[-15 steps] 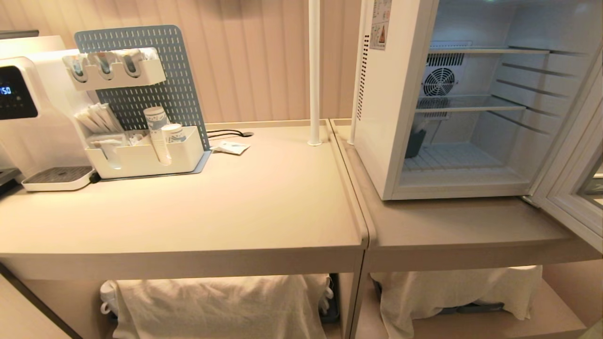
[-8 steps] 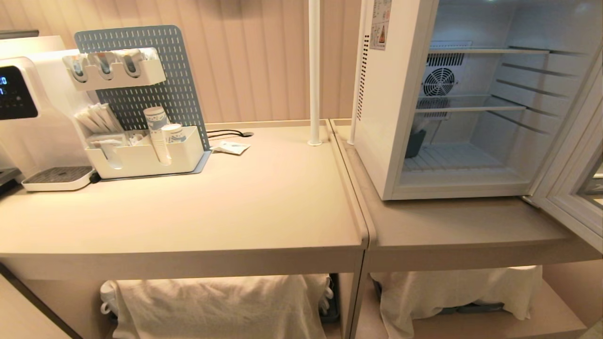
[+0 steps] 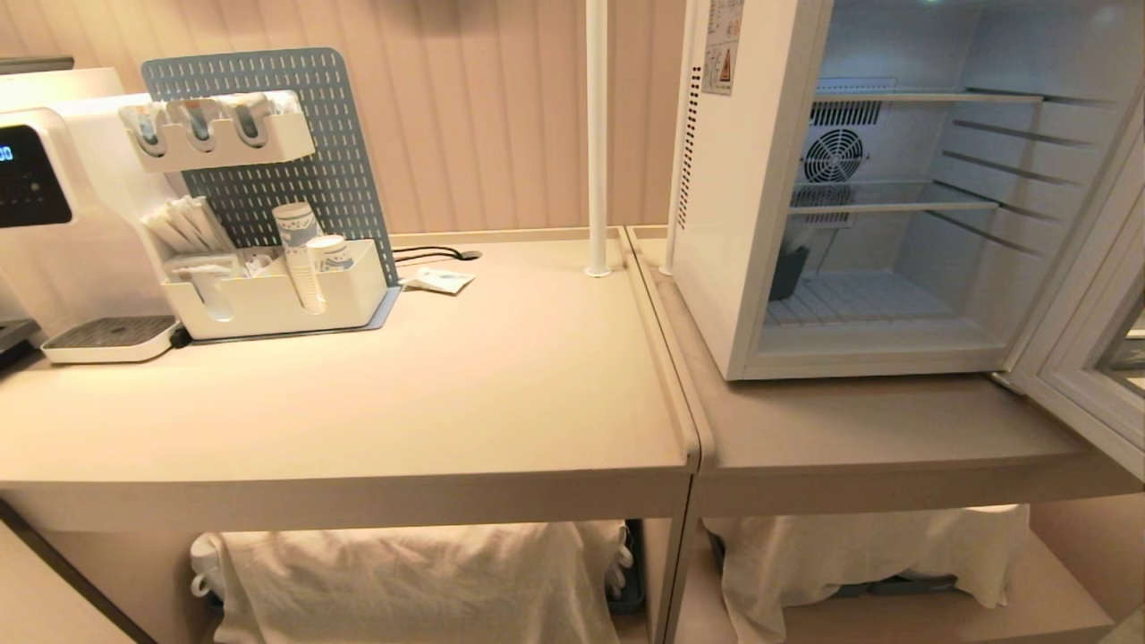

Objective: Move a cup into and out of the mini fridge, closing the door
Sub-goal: Place the paper cup on the table

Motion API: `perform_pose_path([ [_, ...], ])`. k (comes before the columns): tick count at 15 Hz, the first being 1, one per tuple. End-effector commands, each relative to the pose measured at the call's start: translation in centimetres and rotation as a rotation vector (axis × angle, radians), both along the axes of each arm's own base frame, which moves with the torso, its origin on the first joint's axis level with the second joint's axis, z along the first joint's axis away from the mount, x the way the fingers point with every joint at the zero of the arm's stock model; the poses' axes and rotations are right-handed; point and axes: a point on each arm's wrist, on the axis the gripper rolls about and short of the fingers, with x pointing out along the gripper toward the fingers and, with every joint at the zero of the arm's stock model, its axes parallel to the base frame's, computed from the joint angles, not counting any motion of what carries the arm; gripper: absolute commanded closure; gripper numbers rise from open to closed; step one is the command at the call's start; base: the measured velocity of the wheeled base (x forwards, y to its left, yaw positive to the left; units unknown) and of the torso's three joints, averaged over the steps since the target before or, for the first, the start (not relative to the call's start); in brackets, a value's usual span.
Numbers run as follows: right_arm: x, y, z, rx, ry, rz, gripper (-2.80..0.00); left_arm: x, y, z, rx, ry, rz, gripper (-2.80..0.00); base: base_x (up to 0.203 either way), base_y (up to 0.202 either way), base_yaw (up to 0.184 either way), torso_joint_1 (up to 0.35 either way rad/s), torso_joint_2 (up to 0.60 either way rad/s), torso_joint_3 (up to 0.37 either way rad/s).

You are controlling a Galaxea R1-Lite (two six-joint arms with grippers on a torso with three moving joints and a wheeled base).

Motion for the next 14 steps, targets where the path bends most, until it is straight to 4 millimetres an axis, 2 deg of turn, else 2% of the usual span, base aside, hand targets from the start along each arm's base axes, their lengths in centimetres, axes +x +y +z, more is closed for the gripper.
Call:
perform_pose_path([
  [1, 0.01, 0.0, 0.0, 0.001, 0.003, 0.001, 0.0, 0.02, 0.0, -0.04, -0.006, 0.004, 0.0, 0.0, 0.0, 0.0, 0.0, 0.0, 0.0, 0.0],
  [14, 0.01, 0.0, 0.05, 0.004, -0.002, 0.001, 0.0, 0.02, 0.02, -0.01, -0.018, 0.001, 0.007, 0.0, 0.0, 0.0, 0.0, 0.0, 0.0, 0.0],
])
